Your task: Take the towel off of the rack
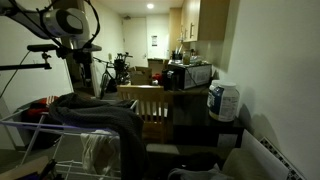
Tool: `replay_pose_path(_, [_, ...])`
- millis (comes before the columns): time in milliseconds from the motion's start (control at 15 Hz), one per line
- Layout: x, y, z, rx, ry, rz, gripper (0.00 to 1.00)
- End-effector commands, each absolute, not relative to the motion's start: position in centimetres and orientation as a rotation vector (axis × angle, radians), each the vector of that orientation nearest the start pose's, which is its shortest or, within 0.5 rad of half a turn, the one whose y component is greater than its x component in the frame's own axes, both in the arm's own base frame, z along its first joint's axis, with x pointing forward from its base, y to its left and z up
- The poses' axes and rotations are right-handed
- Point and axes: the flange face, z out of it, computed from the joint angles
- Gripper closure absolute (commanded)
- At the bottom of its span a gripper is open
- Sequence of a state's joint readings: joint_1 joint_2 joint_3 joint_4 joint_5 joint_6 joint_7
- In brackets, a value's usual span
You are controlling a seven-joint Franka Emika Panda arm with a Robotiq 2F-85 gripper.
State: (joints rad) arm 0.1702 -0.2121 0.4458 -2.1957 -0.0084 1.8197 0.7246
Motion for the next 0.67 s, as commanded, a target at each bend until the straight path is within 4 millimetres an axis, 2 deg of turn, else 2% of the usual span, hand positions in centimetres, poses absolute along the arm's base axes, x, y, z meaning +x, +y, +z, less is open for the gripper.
replay_pose_path(0, [39.7,30.0,45.1,-3.289,0.147,0.124,0.0])
replay_pose_path(400, [40.9,33.7,46.1,-3.216,0.047,0.002,0.0])
replay_pose_path(600, [41.6,35.0,45.4,-3.186,0.021,-0.084,0.0])
